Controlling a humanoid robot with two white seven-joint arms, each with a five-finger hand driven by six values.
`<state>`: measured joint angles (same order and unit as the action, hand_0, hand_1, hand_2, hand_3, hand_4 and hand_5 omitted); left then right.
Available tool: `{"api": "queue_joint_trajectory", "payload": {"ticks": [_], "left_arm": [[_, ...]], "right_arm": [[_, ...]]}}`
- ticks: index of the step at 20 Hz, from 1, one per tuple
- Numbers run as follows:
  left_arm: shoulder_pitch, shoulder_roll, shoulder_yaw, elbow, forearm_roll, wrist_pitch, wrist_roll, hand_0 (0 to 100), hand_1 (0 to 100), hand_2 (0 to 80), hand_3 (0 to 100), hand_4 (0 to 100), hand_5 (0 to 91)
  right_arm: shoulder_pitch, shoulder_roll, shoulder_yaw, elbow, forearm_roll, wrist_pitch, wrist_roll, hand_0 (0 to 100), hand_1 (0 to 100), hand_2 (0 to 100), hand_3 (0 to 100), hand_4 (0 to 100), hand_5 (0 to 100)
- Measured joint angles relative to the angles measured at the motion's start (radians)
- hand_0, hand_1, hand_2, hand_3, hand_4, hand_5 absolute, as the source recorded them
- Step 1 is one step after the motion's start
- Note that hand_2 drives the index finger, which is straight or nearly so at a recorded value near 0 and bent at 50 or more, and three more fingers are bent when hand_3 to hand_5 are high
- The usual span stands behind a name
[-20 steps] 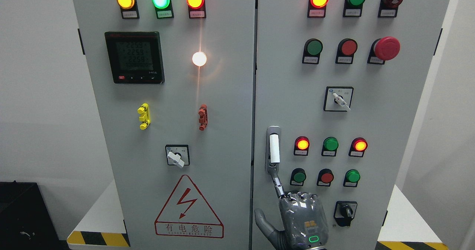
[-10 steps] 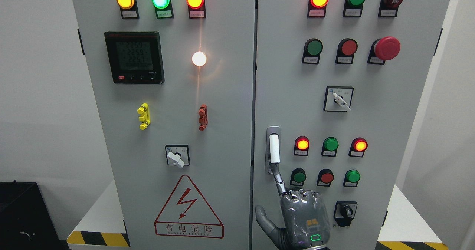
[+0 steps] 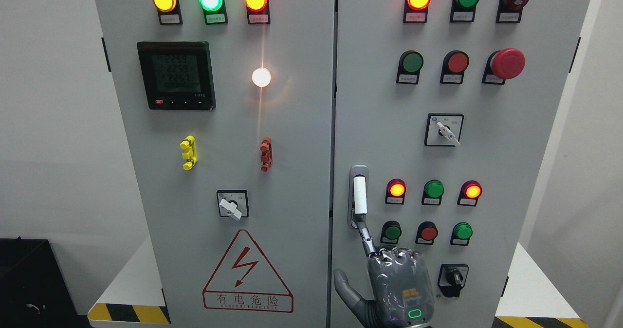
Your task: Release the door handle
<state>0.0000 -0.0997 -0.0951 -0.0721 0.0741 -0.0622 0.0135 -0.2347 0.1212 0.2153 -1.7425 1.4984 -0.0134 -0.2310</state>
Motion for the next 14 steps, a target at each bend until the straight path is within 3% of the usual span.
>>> {"api": "queue_joint_trajectory", "payload": {"ticks": [10, 14], "left_arm": [[0.0, 0.0, 0.0, 0.0, 0.0, 0.0, 0.0, 12, 56, 0.0, 0, 0, 0.0], [0.0, 0.0, 0.0, 0.0, 0.0, 0.0, 0.0, 12, 56, 0.0, 0, 0, 0.0]], "right_arm": [[0.078, -0.001, -0.001, -0.063, -0.004, -0.042, -0.002, 51, 28, 50, 93, 87, 88], [0.101, 0.0, -0.002, -0.094, -0.007, -0.047, -0.004, 54, 26, 65, 95, 88, 89]]}}
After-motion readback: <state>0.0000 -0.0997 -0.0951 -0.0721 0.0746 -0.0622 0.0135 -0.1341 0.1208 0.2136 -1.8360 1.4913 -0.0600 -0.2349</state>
